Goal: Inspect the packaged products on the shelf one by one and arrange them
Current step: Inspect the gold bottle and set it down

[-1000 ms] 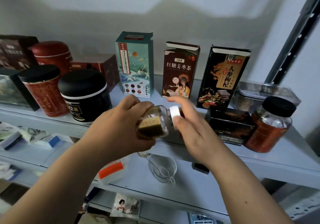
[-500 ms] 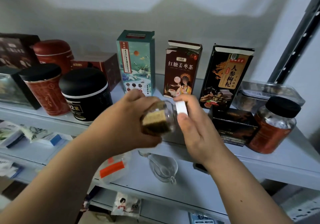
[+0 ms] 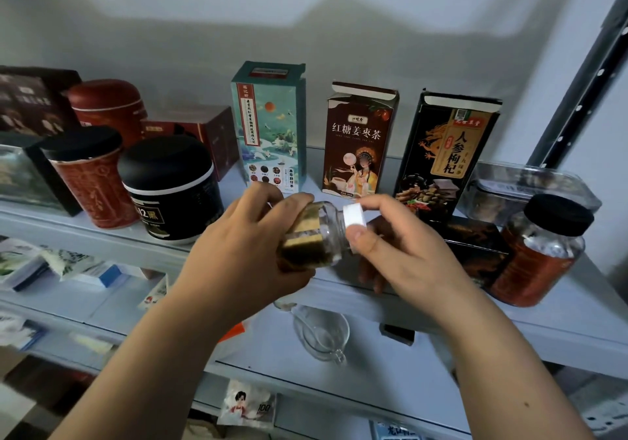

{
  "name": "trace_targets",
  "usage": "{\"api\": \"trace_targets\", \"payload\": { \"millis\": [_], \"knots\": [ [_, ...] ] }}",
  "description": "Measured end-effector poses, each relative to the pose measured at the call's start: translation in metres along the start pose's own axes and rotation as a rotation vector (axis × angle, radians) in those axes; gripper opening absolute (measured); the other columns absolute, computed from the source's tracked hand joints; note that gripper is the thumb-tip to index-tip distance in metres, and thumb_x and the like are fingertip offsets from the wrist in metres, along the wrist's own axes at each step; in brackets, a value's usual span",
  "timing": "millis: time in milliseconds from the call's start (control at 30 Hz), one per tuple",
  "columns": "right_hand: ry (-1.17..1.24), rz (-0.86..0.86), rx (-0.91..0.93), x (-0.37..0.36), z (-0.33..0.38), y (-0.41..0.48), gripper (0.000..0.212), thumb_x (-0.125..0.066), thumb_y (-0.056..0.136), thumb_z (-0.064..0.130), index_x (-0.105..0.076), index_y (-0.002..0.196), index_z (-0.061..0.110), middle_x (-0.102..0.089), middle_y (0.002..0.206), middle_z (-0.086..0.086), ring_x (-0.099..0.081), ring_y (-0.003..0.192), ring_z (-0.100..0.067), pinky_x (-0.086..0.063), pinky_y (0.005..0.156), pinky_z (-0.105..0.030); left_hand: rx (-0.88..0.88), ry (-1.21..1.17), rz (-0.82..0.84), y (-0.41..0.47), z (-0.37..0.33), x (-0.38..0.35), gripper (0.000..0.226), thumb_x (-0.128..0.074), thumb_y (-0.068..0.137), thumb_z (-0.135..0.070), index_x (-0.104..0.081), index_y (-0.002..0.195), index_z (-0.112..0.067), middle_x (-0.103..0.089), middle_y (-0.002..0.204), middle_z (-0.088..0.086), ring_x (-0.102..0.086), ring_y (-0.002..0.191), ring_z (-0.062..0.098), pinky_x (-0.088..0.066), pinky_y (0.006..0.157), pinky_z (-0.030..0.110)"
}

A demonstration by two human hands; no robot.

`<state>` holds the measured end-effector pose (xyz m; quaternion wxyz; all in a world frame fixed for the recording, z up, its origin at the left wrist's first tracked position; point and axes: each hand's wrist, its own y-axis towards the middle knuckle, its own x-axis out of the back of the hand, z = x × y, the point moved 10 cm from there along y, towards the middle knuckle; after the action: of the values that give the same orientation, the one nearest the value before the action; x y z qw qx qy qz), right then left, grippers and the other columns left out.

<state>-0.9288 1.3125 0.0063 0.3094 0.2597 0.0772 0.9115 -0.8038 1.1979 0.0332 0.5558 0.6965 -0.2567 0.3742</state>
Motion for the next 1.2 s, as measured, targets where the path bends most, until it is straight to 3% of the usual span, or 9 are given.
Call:
{"api": "trace_targets", "payload": {
  "millis": [100,167,300,433,500,633,833,1067,1200],
  "knots": [
    [-0.059,0.048,0.079,-0.001,0.005,-0.004,0.052,-0.069,0.080,0.025,-0.057,0.123,0.053,-0.066,0.109,0.014,-0.065,0.097,-0.010,-0.053,0.086,-0.033,0.003,-0.007,-0.007,-0.002,0.002,-0.002,0.085,-0.079,0.058,-0.051,-0.056,0.137,-0.026,-0.050,0.119,-0.001,-0.063,0.095,0.026,-0.052,0.069,0.033],
    [-0.022,0.065,0.069,-0.003,0.004,-0.006,0.057,-0.069,0.078,0.022,-0.057,0.125,0.053,-0.064,0.115,0.017,-0.065,0.102,-0.011,-0.054,0.091,-0.036,0.003,-0.002,-0.016,-0.003,0.003,-0.004,0.087,-0.084,0.057,-0.048,-0.056,0.136,-0.025,-0.052,0.120,-0.001,-0.062,0.097,0.028,-0.053,0.072,0.034],
    [0.048,-0.026,0.121,0.003,0.010,-0.012,0.049,-0.072,0.077,0.018,-0.058,0.114,0.047,-0.064,0.110,0.018,-0.067,0.088,-0.013,-0.057,0.080,-0.042,-0.018,0.003,-0.078,-0.005,0.003,-0.008,0.085,-0.084,0.058,-0.047,-0.059,0.136,-0.024,-0.057,0.123,-0.002,-0.048,0.109,0.030,-0.041,0.094,0.036],
    [0.213,-0.116,0.177,0.008,0.013,-0.018,0.052,-0.068,0.072,0.004,-0.058,0.103,0.045,-0.065,0.108,0.010,-0.066,0.089,-0.022,-0.054,0.073,-0.038,0.068,-0.197,-0.089,-0.003,0.016,-0.015,0.087,-0.090,0.055,-0.034,-0.058,0.135,-0.024,-0.059,0.125,-0.011,-0.048,0.116,0.022,-0.033,0.098,0.025],
    [0.336,-0.118,0.213,0.007,0.014,-0.020,0.057,-0.066,0.074,-0.003,-0.060,0.103,0.046,-0.067,0.117,0.007,-0.071,0.101,-0.014,-0.056,0.077,-0.029,0.098,-0.345,-0.119,-0.005,0.018,-0.014,0.083,-0.092,0.056,-0.026,-0.058,0.131,-0.024,-0.058,0.121,-0.020,-0.055,0.113,0.013,-0.038,0.094,0.018],
    [0.431,-0.098,0.254,0.002,0.014,-0.024,0.062,-0.064,0.076,-0.008,-0.061,0.107,0.046,-0.065,0.127,0.001,-0.072,0.111,-0.028,-0.056,0.083,-0.030,0.142,-0.610,-0.191,-0.010,0.016,-0.013,0.079,-0.096,0.057,-0.020,-0.052,0.121,-0.034,-0.059,0.114,-0.037,-0.055,0.103,-0.017,-0.039,0.085,0.003],
    [0.454,-0.094,0.275,0.000,0.015,-0.027,0.059,-0.065,0.078,-0.008,-0.061,0.111,0.041,-0.063,0.128,-0.002,-0.070,0.114,-0.029,-0.056,0.082,-0.029,0.184,-0.717,-0.230,-0.016,0.018,-0.016,0.085,-0.097,0.057,-0.006,-0.049,0.117,-0.043,-0.056,0.112,-0.046,-0.057,0.105,-0.018,-0.040,0.085,0.001],
    [0.446,-0.147,0.308,0.005,0.021,-0.029,0.054,-0.062,0.077,-0.013,-0.052,0.118,0.020,-0.060,0.128,-0.014,-0.071,0.109,-0.019,-0.055,0.085,-0.024,0.116,-0.643,-0.259,-0.018,0.011,-0.020,0.085,-0.098,0.057,-0.012,-0.053,0.126,-0.032,-0.059,0.119,-0.030,-0.056,0.112,-0.011,-0.041,0.093,0.007],
    [0.450,-0.137,0.323,0.006,0.023,-0.031,0.053,-0.068,0.078,-0.006,-0.056,0.118,0.028,-0.061,0.128,-0.011,-0.071,0.111,-0.026,-0.055,0.086,-0.028,0.086,-0.593,-0.287,-0.018,0.010,-0.020,0.090,-0.099,0.058,-0.012,-0.050,0.130,-0.032,-0.059,0.124,-0.016,-0.056,0.117,-0.003,-0.040,0.099,0.010]
  ]
}}
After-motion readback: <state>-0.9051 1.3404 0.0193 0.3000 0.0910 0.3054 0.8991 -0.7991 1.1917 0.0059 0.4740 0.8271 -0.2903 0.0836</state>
